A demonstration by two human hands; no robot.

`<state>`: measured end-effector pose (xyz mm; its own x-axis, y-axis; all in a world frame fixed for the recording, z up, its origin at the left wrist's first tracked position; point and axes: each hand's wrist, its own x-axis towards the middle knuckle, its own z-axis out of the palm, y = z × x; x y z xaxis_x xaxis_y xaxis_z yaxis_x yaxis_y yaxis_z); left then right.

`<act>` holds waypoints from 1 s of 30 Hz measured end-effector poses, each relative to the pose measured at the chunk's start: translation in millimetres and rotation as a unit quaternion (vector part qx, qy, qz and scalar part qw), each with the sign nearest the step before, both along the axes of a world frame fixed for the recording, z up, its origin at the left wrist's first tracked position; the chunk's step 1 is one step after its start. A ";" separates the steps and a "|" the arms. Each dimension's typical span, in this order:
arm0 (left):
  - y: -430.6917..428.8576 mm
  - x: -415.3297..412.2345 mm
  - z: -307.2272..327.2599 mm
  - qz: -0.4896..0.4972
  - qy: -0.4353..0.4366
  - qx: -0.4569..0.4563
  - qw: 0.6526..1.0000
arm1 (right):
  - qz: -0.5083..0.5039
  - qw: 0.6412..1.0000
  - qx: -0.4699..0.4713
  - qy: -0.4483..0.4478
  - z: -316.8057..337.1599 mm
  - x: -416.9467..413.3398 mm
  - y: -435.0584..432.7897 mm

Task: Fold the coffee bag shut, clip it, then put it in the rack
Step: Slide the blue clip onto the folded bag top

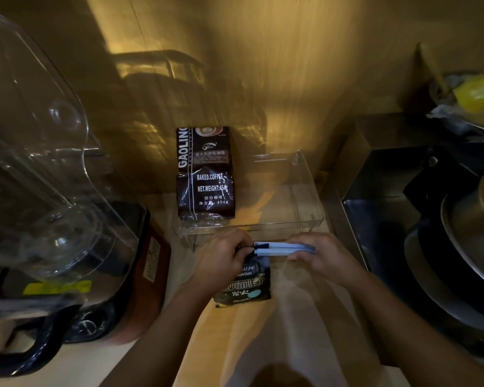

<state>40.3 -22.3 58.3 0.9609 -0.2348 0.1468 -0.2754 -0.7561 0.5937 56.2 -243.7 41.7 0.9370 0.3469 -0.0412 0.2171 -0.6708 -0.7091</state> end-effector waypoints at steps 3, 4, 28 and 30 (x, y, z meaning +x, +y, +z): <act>-0.8 -0.9 -0.4 -0.002 -0.010 0.009 1.000 | 0.007 1.000 0.003 -0.003 0.1 1.0 5.5; -0.6 -1.8 -0.4 -0.002 -0.015 0.008 1.000 | 0.012 1.000 0.003 -0.010 0.1 1.1 6.9; -16.8 -16.6 -20.7 0.058 -0.096 0.100 0.989 | 0.087 0.988 -0.077 -0.101 1.0 9.4 57.2; -13.1 -13.4 -22.5 0.055 -0.082 0.088 0.991 | 0.057 0.991 -0.077 -0.089 0.2 8.3 51.4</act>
<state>26.8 -35.5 35.7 0.9489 -0.1655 0.2688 -0.2672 -0.8744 0.4050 64.5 -192.2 41.9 0.8893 0.4532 0.0613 0.4106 -0.7323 -0.5433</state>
